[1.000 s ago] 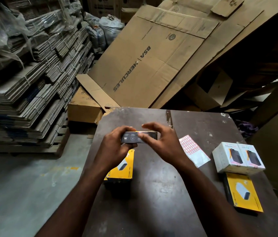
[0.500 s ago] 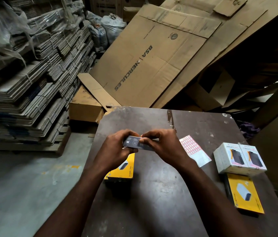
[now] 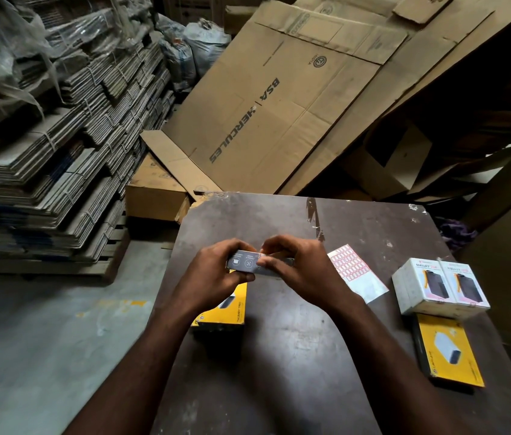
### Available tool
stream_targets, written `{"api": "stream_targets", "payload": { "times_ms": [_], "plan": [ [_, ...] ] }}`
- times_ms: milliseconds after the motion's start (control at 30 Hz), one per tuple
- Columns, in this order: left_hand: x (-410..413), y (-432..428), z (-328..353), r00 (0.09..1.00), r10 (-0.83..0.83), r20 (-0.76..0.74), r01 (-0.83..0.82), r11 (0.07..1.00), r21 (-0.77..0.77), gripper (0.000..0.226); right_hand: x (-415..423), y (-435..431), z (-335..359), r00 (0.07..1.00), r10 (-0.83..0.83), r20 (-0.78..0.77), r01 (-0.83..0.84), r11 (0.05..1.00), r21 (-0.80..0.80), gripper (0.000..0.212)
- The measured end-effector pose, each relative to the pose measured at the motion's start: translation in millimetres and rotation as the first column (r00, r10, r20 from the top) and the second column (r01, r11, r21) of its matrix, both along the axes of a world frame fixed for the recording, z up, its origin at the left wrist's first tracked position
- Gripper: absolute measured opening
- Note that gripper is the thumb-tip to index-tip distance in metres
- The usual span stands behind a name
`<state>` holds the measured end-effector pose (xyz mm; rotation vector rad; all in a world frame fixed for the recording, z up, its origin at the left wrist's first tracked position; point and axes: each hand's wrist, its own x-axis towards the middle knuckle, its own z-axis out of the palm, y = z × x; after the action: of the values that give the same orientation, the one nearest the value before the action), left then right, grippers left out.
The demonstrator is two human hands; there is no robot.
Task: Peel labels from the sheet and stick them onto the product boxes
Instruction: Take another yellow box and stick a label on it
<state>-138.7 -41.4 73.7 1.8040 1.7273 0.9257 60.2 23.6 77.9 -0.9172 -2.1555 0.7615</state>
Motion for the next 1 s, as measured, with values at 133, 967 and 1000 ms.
{"api": "stream_targets", "payload": {
  "times_ms": [133, 967, 1000],
  "plan": [
    [2, 1, 1, 1.0, -0.004, 0.001, 0.004, 1.0, -0.019, 0.036, 1, -2, -2, 1.0, -0.025, 0.014, 0.024, 0.996, 0.091, 0.009],
    [7, 0, -14, 0.998, -0.016, -0.064, 0.011, 0.997, -0.076, 0.041, -16, -15, -9, 0.917, -0.341, 0.206, 0.359, 0.932, -0.053, 0.009],
    [6, 0, -14, 0.998, -0.02, -0.067, 0.015, 0.997, -0.08, 0.042, -15, -14, -8, 0.918, -0.328, 0.223, 0.353, 0.932, -0.086, 0.011]
  ]
}}
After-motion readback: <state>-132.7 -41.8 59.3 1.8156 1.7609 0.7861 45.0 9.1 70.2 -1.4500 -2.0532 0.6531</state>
